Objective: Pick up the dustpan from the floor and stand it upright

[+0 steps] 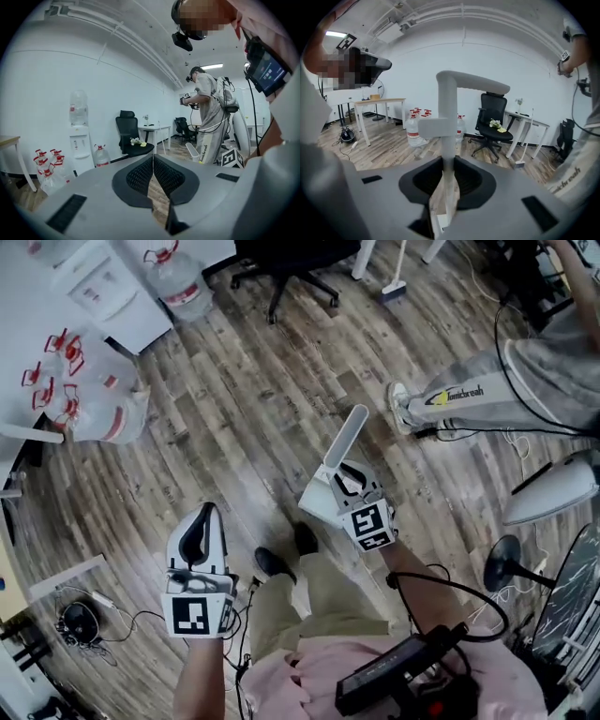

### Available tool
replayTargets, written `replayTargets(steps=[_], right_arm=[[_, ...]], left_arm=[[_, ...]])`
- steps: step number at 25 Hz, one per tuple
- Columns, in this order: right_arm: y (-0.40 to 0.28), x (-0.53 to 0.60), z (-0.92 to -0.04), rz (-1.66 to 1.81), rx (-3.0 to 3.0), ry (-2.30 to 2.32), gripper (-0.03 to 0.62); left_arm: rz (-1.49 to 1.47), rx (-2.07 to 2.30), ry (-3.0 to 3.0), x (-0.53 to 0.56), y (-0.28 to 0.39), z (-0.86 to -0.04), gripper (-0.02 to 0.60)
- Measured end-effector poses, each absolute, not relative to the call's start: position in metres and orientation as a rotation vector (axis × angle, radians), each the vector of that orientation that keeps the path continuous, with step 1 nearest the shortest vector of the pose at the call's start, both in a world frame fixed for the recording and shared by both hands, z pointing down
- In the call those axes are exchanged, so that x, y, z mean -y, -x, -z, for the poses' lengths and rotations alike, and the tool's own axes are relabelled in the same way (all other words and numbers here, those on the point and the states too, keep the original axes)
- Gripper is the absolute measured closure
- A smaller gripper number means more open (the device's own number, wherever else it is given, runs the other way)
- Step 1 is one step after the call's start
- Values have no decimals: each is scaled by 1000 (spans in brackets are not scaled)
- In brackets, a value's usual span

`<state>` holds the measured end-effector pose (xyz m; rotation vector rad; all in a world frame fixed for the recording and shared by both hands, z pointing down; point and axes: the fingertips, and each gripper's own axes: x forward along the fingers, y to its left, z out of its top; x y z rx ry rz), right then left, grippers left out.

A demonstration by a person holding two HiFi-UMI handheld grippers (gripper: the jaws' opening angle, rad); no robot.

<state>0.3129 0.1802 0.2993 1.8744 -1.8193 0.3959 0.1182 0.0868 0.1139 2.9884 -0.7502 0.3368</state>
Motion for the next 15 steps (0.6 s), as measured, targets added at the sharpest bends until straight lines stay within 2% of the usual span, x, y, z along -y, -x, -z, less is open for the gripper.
replayTargets(steps=[15], right_arm=[[-341, -305, -314, -560, 1491, -2079, 502]], left_arm=[[-347, 574, -3078, -167, -93, -81, 566]])
